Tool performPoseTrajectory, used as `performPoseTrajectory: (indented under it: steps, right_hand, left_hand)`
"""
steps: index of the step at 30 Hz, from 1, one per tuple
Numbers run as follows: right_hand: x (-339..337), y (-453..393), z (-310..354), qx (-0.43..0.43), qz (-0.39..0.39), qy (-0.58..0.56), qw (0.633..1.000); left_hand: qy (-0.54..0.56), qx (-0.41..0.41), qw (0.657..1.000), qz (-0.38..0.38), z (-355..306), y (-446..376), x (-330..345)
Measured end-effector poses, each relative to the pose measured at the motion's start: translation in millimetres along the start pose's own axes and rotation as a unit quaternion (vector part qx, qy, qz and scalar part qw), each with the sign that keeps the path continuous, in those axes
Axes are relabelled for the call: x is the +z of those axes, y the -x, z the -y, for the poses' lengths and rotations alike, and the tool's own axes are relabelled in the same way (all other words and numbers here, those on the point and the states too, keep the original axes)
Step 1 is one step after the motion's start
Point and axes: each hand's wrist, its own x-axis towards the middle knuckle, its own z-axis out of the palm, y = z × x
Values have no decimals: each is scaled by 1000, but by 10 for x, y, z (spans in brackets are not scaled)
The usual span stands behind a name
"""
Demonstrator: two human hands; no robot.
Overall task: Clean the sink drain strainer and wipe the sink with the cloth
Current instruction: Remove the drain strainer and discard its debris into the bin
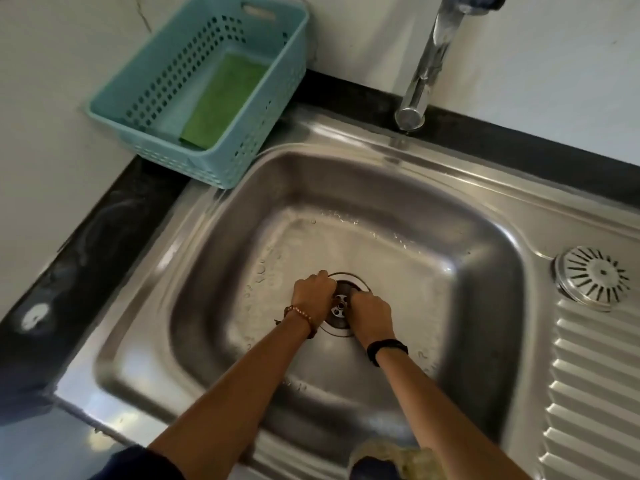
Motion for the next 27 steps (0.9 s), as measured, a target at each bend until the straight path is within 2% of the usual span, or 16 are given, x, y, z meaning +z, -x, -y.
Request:
performPoseTrajectory:
  steps: [3, 6, 8, 10, 12, 16, 21, 27]
  right_hand:
    - [30, 87, 33, -15, 14, 15, 1000]
    - [-54, 203, 58, 83, -25, -142, 986]
    - [-213, 321, 67, 162, -66, -304, 936]
    - [-444, 490, 110, 193, -100, -442, 870]
    - [-706, 675, 199, 190, -127, -524, 820]
    - [-1082, 1217, 637, 133, -139, -628, 754]
    - [-1115, 2282, 1550, -18, -101, -646, 756]
    - [-294, 3413, 2728, -145, 80, -580, 798]
  left_hand:
    - [45, -27, 999, -10, 53, 122, -28]
    - [175, -90, 980, -31, 107, 283, -116]
    - [267, -133, 953, -44, 146, 408, -235]
    - [340, -142, 928, -55, 183, 552, -400]
    - [399, -121, 907, -67, 204, 731, -597]
    - [505, -75, 855, -96, 291, 1416, -929]
    - [562, -63, 811, -149, 716, 2851, -907]
    - [627, -178, 737, -180, 1532, 4742, -19]
